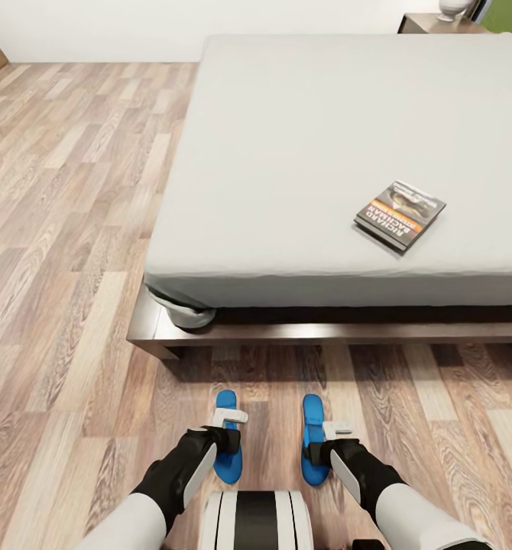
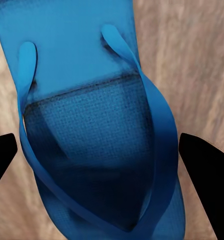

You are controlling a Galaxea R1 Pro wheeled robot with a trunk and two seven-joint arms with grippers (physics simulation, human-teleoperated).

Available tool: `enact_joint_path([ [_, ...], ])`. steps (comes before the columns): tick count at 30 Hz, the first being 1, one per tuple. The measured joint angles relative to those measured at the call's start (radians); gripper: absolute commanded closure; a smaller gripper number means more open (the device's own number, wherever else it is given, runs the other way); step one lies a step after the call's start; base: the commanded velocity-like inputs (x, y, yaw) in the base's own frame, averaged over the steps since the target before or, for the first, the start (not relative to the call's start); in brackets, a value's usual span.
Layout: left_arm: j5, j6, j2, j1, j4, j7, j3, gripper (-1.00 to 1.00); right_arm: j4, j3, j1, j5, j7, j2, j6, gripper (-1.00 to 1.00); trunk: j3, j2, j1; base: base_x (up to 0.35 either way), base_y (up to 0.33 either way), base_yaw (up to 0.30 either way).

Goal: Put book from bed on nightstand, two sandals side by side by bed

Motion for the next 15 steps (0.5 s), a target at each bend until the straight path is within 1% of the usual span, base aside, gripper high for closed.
enact_joint_path([
  [1, 0.0, 0.0, 0.0, 0.0, 0.0, 0.0, 0.0, 1.0, 0.0, 0.0, 0.0, 0.0, 0.0, 0.0, 0.0, 1.0, -0.004, 0.0, 0.0, 0.0, 0.0, 0.0],
  [9, -0.001, 0.001, 0.001, 0.0, -0.002, 0.001, 0.0, 1.0, 0.0, 0.0, 0.0, 0.0, -0.001, 0.0, -0.001, 1.0, -0.004, 0.0, 0.0, 0.002, 0.0, 0.0],
  [11, -0.001, 0.001, 0.001, 0.0, -0.002, 0.0, 0.0, 1.0, 0.0, 0.0, 0.0, 0.0, -0.001, 0.0, -0.001, 1.0, -0.004, 0.0, 0.0, 0.139, 0.0, 0.0],
  [15, 0.0, 0.001, 0.0, 0.0, -0.002, 0.0, -0.001, 1.0, 0.0, 0.0, 0.0, 0.0, -0.002, 0.0, -0.001, 1.0, -0.004, 0.0, 0.0, 0.275, -0.041, 0.0],
])
